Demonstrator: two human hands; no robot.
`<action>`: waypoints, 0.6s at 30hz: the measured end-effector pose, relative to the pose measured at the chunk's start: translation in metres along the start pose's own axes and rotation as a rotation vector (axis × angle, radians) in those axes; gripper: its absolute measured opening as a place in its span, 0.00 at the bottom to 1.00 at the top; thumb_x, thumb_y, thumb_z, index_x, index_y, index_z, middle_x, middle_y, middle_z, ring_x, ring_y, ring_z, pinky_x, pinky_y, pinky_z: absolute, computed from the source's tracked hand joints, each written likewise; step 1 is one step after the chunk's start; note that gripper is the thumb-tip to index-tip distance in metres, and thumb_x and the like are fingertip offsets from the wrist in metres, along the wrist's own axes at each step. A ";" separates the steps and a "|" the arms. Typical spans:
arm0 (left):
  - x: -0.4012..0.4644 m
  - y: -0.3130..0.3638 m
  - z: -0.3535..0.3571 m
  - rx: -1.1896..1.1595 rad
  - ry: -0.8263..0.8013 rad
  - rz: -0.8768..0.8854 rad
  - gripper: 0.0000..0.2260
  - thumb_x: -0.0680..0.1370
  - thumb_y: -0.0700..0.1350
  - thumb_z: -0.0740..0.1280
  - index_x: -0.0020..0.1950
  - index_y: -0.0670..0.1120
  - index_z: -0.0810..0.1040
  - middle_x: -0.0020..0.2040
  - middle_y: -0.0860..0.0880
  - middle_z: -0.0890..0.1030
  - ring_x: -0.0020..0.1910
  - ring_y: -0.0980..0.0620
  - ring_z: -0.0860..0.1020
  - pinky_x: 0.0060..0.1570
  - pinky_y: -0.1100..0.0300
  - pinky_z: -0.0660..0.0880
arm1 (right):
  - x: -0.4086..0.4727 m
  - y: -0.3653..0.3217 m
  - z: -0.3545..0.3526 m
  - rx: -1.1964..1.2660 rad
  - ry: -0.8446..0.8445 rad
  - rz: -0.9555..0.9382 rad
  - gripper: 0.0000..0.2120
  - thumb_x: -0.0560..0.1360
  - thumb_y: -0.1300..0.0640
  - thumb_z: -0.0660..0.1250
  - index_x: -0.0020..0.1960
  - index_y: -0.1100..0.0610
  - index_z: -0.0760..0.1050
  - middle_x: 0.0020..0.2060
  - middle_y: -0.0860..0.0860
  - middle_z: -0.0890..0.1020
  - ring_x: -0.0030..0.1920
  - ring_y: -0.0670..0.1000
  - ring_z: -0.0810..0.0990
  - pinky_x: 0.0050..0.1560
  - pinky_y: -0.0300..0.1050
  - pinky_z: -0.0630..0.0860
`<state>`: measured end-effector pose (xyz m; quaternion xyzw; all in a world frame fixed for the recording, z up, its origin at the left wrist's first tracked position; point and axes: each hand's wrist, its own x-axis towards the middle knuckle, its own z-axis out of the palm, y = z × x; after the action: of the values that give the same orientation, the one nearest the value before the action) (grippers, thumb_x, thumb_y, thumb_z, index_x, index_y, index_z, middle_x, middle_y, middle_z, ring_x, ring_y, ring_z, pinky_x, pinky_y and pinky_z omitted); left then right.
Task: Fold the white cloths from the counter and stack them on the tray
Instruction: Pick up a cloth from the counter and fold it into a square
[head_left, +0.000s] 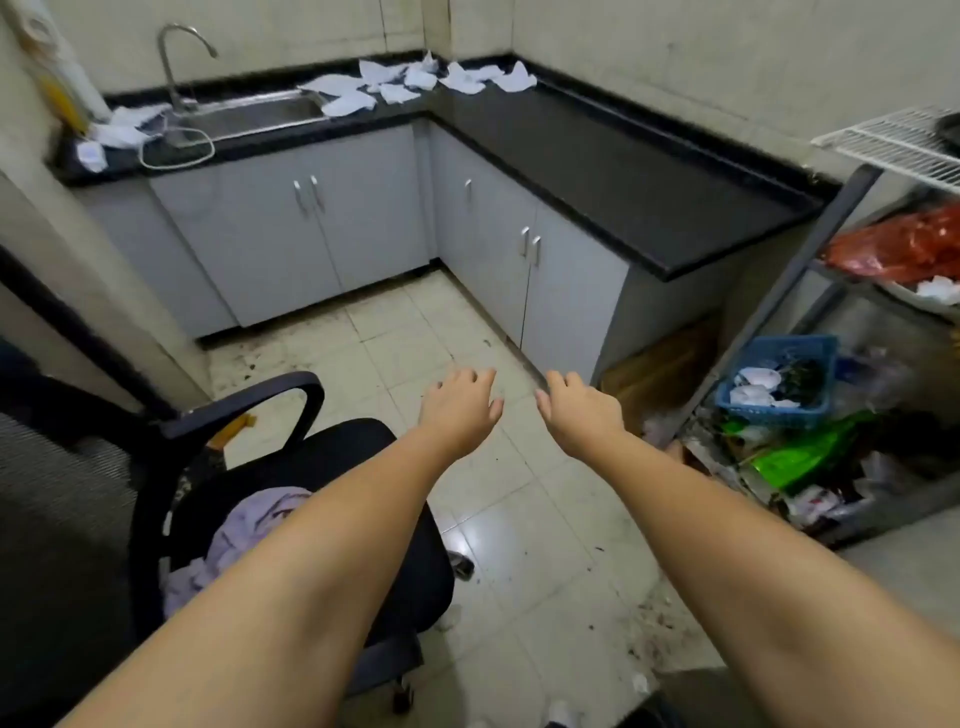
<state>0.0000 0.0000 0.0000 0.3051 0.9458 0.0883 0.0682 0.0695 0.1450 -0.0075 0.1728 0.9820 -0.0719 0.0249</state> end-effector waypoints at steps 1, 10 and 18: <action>-0.001 0.000 0.003 0.039 -0.045 0.004 0.20 0.81 0.52 0.53 0.71 0.46 0.62 0.65 0.44 0.72 0.63 0.44 0.70 0.61 0.50 0.66 | -0.002 -0.001 0.003 -0.023 -0.026 0.011 0.20 0.82 0.47 0.46 0.67 0.57 0.63 0.60 0.57 0.73 0.53 0.59 0.77 0.49 0.52 0.75; 0.017 -0.009 0.045 0.100 -0.212 0.030 0.21 0.82 0.53 0.52 0.72 0.46 0.60 0.65 0.43 0.72 0.63 0.43 0.71 0.59 0.48 0.70 | 0.018 0.010 0.045 -0.053 -0.194 0.028 0.17 0.83 0.49 0.45 0.62 0.57 0.66 0.57 0.57 0.78 0.55 0.60 0.79 0.48 0.50 0.72; 0.123 0.001 0.045 0.072 -0.251 0.017 0.20 0.82 0.53 0.52 0.71 0.45 0.62 0.66 0.42 0.72 0.63 0.43 0.71 0.58 0.49 0.71 | 0.117 0.053 0.050 -0.046 -0.305 -0.003 0.20 0.83 0.48 0.45 0.64 0.57 0.66 0.58 0.56 0.77 0.55 0.58 0.78 0.51 0.51 0.74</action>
<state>-0.0897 0.0786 -0.0532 0.3238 0.9298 0.0158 0.1742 -0.0212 0.2259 -0.0726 0.1578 0.9685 -0.0747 0.1776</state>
